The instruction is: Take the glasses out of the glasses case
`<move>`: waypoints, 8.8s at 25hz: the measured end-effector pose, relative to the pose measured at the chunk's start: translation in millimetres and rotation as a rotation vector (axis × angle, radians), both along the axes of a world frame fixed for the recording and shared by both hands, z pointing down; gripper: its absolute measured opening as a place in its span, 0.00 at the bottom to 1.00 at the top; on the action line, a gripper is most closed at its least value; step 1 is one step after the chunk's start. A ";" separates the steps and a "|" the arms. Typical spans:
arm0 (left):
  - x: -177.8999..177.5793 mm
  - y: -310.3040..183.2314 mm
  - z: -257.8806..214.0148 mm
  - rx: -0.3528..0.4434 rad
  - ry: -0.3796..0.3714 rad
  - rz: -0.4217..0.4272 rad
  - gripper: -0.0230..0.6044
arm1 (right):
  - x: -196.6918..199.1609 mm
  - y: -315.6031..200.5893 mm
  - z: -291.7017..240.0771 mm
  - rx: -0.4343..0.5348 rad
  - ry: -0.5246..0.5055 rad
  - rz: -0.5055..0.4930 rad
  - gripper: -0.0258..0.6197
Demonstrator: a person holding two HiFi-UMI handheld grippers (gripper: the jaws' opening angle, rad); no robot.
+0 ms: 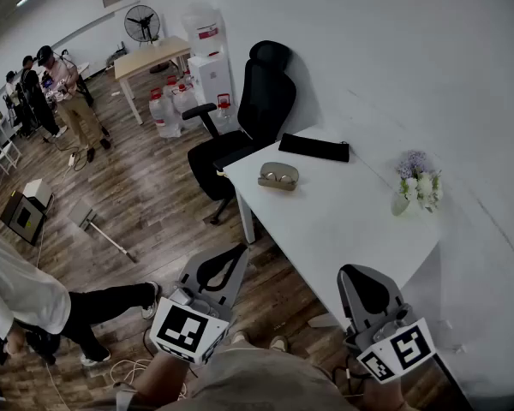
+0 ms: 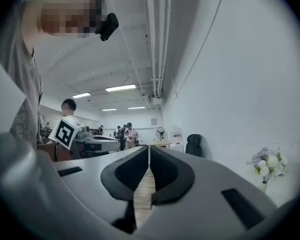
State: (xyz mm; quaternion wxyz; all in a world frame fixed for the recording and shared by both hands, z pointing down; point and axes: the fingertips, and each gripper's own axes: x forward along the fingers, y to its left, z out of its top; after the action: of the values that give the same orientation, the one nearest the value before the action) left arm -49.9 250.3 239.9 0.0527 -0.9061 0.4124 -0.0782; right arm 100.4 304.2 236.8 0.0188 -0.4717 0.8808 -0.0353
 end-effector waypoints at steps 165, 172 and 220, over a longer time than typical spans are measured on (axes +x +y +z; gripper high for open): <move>5.8 -412.9 308.6 -0.638 -0.292 0.139 0.07 | -40.7 -464.4 350.5 -0.733 0.643 -0.204 0.09; 8.9 -403.0 308.0 -0.633 -0.306 0.133 0.07 | -33.4 -453.3 371.8 -0.744 0.668 -0.214 0.13; 23.2 -449.0 77.5 -0.128 -0.168 0.147 0.07 | -2.3 -472.2 32.2 -0.106 0.365 0.066 0.11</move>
State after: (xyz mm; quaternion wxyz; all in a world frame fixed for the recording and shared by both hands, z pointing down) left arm -26.7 -198.8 317.4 0.0348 -0.9256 0.3332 -0.1761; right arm 98.1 -167.9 268.9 -0.1649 -0.4991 0.8507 0.0049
